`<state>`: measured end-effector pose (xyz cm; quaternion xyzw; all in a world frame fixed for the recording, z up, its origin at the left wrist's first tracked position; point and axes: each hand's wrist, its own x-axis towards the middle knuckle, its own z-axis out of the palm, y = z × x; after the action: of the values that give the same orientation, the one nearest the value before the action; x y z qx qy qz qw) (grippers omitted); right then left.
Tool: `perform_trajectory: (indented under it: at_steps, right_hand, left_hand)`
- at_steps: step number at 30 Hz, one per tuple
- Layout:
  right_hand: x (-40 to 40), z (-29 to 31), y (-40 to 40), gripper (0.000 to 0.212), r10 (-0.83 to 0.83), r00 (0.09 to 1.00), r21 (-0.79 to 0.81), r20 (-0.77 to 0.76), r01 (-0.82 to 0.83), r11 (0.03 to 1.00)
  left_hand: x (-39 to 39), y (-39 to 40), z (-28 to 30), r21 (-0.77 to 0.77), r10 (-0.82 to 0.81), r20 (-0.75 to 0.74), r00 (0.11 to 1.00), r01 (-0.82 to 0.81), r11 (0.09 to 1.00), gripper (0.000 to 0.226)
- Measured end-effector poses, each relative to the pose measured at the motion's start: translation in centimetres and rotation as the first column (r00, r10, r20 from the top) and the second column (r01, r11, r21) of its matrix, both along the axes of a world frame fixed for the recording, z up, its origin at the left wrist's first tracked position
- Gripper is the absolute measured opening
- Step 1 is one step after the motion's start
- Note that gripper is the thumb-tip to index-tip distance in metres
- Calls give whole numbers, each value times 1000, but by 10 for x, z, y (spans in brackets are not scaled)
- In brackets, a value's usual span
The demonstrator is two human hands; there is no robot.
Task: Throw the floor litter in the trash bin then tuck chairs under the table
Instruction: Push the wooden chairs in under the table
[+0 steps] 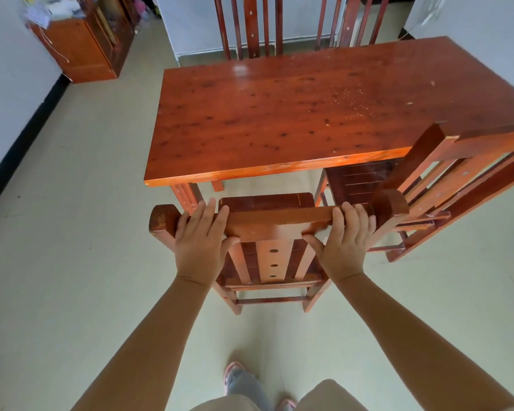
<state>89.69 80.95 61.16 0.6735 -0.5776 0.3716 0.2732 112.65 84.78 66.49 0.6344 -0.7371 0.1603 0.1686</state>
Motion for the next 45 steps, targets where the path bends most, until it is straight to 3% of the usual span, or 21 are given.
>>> perform_trajectory:
  at_steps: [4,7,15,22,29,34,38,45]
  right_hand:
    - [11,-6,-16,55,6,1000,-25,-13,-6,1000]
    - [5,-6,-34,55,19,1000,-4,-25,-19,1000]
    - [-13,7,-78,59,34,998,136,52,-41,990]
    - [21,12,-97,57,7,997,137,79,-18,990]
    - [27,9,-102,57,7,998,127,63,-14,992]
    - [17,14,-111,61,7,997,212,81,-24,977]
    - [11,17,-114,62,-12,995,272,101,-16,962]
    - [7,14,-116,59,45,984,241,170,-85,967]
  left_hand:
    - [13,-16,-7,-16,2,12,1000,-2,1000,38]
    - [5,-31,-10,24,14,-10,1000,-14,1000,54]
    - [-13,-77,-14,-46,-35,-5,999,35,998,46]
    - [25,-111,-8,-41,-77,23,997,78,996,54]
    - [29,-118,-11,-58,-84,-32,996,82,995,53]
    - [14,-123,-8,-92,-81,-64,995,75,993,43]
    - [6,-125,-8,-54,-60,-104,993,54,997,50]
    - [1,-123,-6,-6,-47,-137,989,47,999,50]
